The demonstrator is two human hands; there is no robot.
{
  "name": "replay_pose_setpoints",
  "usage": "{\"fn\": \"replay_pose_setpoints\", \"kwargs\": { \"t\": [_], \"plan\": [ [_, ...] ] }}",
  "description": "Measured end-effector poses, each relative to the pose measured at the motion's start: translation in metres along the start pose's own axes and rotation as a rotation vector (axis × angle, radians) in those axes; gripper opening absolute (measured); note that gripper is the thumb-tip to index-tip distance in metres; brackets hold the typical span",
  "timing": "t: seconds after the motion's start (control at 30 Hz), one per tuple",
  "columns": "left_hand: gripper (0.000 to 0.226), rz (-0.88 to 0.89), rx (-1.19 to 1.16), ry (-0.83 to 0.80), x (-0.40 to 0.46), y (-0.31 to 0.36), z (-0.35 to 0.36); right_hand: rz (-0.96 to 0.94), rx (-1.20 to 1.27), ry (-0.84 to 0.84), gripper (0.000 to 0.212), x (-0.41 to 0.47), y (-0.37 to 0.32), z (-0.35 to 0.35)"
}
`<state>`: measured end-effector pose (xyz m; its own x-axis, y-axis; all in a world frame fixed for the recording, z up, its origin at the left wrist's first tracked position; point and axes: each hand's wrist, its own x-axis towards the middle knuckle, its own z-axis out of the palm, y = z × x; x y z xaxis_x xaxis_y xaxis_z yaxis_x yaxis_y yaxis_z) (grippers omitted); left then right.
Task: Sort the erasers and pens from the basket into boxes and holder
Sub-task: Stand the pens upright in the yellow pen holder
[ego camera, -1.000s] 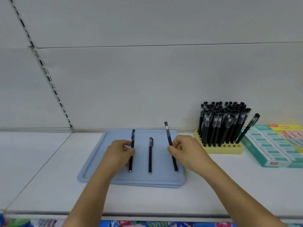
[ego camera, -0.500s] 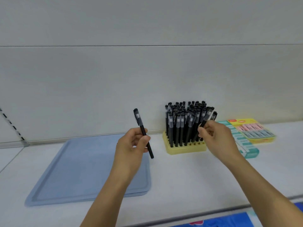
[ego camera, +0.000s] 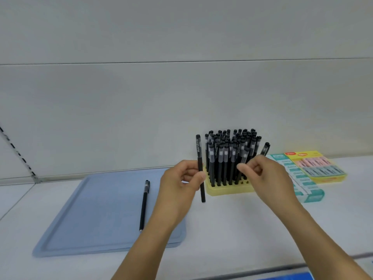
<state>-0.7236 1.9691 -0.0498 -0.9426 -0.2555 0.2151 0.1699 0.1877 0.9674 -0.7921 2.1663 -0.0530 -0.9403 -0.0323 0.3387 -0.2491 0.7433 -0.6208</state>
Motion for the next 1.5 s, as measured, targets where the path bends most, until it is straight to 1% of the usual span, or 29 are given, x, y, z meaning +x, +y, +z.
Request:
{"fn": "replay_pose_setpoints", "kwargs": {
  "t": [0.03,0.07,0.1,0.13,0.17,0.23,0.3,0.37,0.4,0.43,0.53,0.73,0.83,0.93,1.0,1.03,1.07,1.1,1.13,1.17,1.2,1.23,1.27,1.3,1.37,1.47,1.5],
  "plan": [
    [0.016,0.017,0.018,-0.023,0.001,0.002,0.005,-0.050,0.135,0.016,0.027,-0.005,-0.009,-0.005],
    [0.016,0.040,0.045,-0.053,0.001,0.004,0.011,-0.092,0.277,-0.006,0.025,-0.009,-0.019,-0.011],
    [0.015,0.068,0.082,-0.093,0.000,0.007,0.018,-0.122,0.391,-0.052,0.021,-0.012,-0.031,-0.016],
    [0.013,0.102,0.128,-0.139,-0.001,0.010,0.026,-0.147,0.447,-0.093,0.018,-0.013,-0.039,-0.019],
    [0.012,0.139,0.180,-0.179,-0.002,0.014,0.034,-0.180,0.452,-0.106,0.019,-0.012,-0.043,-0.022],
    [0.011,0.240,0.282,-0.203,-0.001,0.018,0.045,-0.229,0.390,-0.057,0.026,-0.009,-0.042,-0.027],
    [0.021,0.427,0.456,-0.111,0.007,0.016,0.047,-0.217,0.347,0.055,0.026,-0.001,-0.030,-0.035],
    [0.037,0.603,0.669,-0.014,0.018,0.013,0.043,-0.173,0.274,0.146,0.023,0.008,-0.013,-0.042],
    [0.044,0.631,0.755,-0.018,0.023,0.012,0.040,-0.154,0.217,0.164,0.023,0.013,-0.005,-0.044],
    [0.049,0.623,0.838,-0.052,0.027,0.012,0.038,-0.138,0.166,0.165,0.024,0.017,0.003,-0.043],
    [0.056,0.516,0.992,-0.165,0.033,0.004,0.034,-0.126,0.085,0.134,0.025,0.023,0.015,-0.035],
    [0.058,0.512,0.954,-0.174,0.034,-0.001,0.033,-0.120,-0.045,0.057,0.028,0.028,0.022,-0.015],
    [0.060,0.503,0.955,-0.182,0.035,-0.003,0.033,-0.115,-0.113,0.018,0.026,0.027,0.023,-0.008],
    [0.060,0.511,0.945,-0.200,0.035,-0.002,0.034,-0.082,-0.106,-0.023,0.031,0.025,0.021,-0.002],
    [0.060,0.544,0.867,-0.162,0.032,-0.003,0.030,-0.066,-0.105,-0.026,0.029,0.025,0.018,-0.003],
    [0.059,0.541,0.800,-0.104,0.028,-0.004,0.024,-0.051,-0.105,-0.025,0.025,0.022,0.016,-0.004],
    [0.057,0.511,0.738,-0.021,0.024,-0.007,0.016,-0.031,-0.078,-0.006,0.020,0.017,0.013,-0.004],
    [0.053,0.457,0.702,0.069,0.019,-0.012,0.005,-0.005,-0.015,0.042,0.020,0.010,0.011,-0.004],
    [0.049,0.375,0.709,0.145,0.013,-0.018,-0.009,0.016,0.075,0.116,0.023,0.001,0.008,-0.003],
    [0.046,0.258,0.758,0.192,0.008,-0.026,-0.025,0.026,0.176,0.197,0.024,-0.007,0.003,-0.002],
    [0.045,0.104,0.832,0.203,0.004,-0.035,-0.042,0.022,0.266,0.258,0.021,-0.015,-0.003,0.001],
    [0.046,-0.062,0.908,0.180,0.001,-0.042,-0.058,0.005,0.328,0.279,0.018,-0.021,-0.010,0.005],
    [0.049,-0.205,0.960,0.133,-0.001,-0.046,-0.072,-0.025,0.368,0.260,0.014,-0.027,-0.016,0.010],
    [0.053,-0.311,0.981,0.082,-0.002,-0.048,-0.083,-0.063,0.391,0.212,0.011,-0.031,-0.023,0.017],
    [0.054,-0.414,0.983,0.029,0.001,-0.049,-0.096,-0.156,0.372,0.057,0.009,-0.037,-0.036,0.033],
    [0.048,-0.418,1.001,-0.005,0.006,-0.046,-0.102,-0.250,0.254,-0.203,0.014,-0.042,-0.051,0.057],
    [0.042,-0.401,0.921,-0.002,0.005,-0.045,-0.100,-0.241,0.240,-0.291,0.015,-0.043,-0.056,0.063]
  ]
}}
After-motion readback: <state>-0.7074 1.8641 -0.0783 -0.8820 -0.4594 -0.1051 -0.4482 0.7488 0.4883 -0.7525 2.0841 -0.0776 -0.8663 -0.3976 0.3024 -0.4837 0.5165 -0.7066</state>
